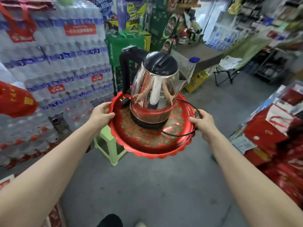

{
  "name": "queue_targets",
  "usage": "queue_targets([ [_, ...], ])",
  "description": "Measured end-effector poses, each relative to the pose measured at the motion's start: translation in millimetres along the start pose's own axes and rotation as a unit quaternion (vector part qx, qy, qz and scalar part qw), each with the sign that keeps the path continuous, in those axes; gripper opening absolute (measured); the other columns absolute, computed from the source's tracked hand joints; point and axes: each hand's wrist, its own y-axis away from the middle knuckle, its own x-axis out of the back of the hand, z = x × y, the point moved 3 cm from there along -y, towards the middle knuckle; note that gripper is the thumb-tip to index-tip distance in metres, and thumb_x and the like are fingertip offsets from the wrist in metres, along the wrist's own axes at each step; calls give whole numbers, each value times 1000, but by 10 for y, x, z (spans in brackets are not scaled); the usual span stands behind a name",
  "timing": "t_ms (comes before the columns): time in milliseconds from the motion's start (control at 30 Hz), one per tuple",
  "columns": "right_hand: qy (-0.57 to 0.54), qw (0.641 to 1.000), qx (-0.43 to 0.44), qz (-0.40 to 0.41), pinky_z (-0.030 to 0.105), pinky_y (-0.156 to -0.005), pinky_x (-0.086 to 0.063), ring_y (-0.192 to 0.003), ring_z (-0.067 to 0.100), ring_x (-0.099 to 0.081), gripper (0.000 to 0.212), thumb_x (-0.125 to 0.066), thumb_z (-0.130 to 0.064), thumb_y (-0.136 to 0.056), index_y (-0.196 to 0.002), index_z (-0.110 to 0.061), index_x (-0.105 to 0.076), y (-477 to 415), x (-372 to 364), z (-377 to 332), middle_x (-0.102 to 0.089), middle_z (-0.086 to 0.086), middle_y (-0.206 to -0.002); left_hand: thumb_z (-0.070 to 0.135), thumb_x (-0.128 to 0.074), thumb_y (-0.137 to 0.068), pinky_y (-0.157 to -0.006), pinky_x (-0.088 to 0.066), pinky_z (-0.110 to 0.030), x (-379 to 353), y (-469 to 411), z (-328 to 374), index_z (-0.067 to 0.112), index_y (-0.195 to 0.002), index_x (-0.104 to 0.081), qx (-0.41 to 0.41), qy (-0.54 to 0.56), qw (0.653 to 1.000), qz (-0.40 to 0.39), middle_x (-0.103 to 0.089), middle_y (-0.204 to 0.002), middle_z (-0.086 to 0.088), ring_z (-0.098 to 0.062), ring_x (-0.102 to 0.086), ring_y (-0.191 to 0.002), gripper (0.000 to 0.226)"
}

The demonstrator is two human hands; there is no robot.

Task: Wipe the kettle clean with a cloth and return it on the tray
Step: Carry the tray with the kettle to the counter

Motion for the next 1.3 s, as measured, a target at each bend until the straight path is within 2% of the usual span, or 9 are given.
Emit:
queue_targets([
  [67, -8, 1000, -8, 19, 26, -60, -52, -76, 20, -60, 29, -66, 7, -86, -104, -14, -63, -200, 179, 6, -63, 4, -84, -18, -47, -90, -66, -53, -19, -282, -203, 134, 3, -134, -52, -2, -5, 1000, -11, -66, -111, -8, -16, -63, -87, 49],
  [200, -17, 998, -22, 62, 41, -78, -56, -85, 26, -63, 29, -64, 7, -85, -104, -15, -63, -661, 485, 40, -65, 7, -90, -15, -48, -91, -93, -53, -37, -828, -739, 297, 5, -136, -52, -1, -16, 999, -38, -65, -122, -9, -21, -61, -108, 49],
  [300, -25, 995, -33, 87, 43, -80, -59, -86, 26, -65, 30, -64, 6, -85, -106, -16, -62, -1065, 665, 58, -67, 5, -90, -13, -48, -93, -75, -59, -35, -1240, -1225, 386, 8, -136, -52, 0, -18, 998, -64, -67, -114, -3, -19, -65, -98, 48],
  [567, -46, 982, -59, 171, 17, -53, -53, -70, 13, -61, 37, -64, 8, -84, -112, -16, -63, -2195, 1112, 101, -64, -2, -83, -17, -49, -91, -101, -49, -48, -2280, -2617, 685, 5, -137, -49, -9, -43, 987, -154, -64, -121, -11, -26, -62, -110, 51],
  [733, -51, 974, -80, 207, 20, -51, -51, -66, 15, -59, 35, -68, 7, -84, -113, -13, -66, -2954, 1528, 271, -62, 0, -77, -16, -53, -88, -107, -44, -53, -3077, -3419, 846, 4, -138, -50, -21, -75, 977, -198, -64, -129, -15, -30, -60, -121, 54],
  [867, -69, 968, -88, 223, 29, -64, -51, -71, 20, -59, 35, -71, 7, -83, -114, -8, -68, -3736, 1971, 457, -63, 6, -80, -14, -52, -91, -101, -49, -53, -3883, -3914, 1048, 6, -140, -48, -19, -74, 973, -219, -64, -130, -16, -33, -62, -117, 53],
  [1000, -82, 970, -85, 212, 34, -71, -55, -72, 21, -60, 34, -71, 8, -84, -115, -6, -68, -4577, 2524, 546, -64, 6, -80, -10, -49, -95, -67, -58, -39, -4738, -4420, 1252, 16, -133, -52, 10, -49, 973, -224, -69, -115, -4, -27, -66, -94, 46],
  [1100, -84, 974, -79, 194, 28, -65, -57, -71, 20, -63, 33, -71, 7, -85, -116, -5, -67, -5181, 2955, 510, -66, 5, -80, -10, -50, -94, -87, -55, -43, -5319, -4773, 1455, 11, -136, -53, 15, -44, 973, -227, -68, -116, -6, -29, -65, -107, 46],
  [1300, -95, 972, -85, 198, 16, -50, -52, -69, 15, -62, 30, -68, 7, -89, -114, -10, -65, -6334, 3619, 384, -64, 1, -79, -12, -50, -93, -101, -49, -51, -6392, -5545, 1775, 7, -138, -51, 21, -39, 974, -223, -66, -124, -13, -32, -63, -114, 48],
])
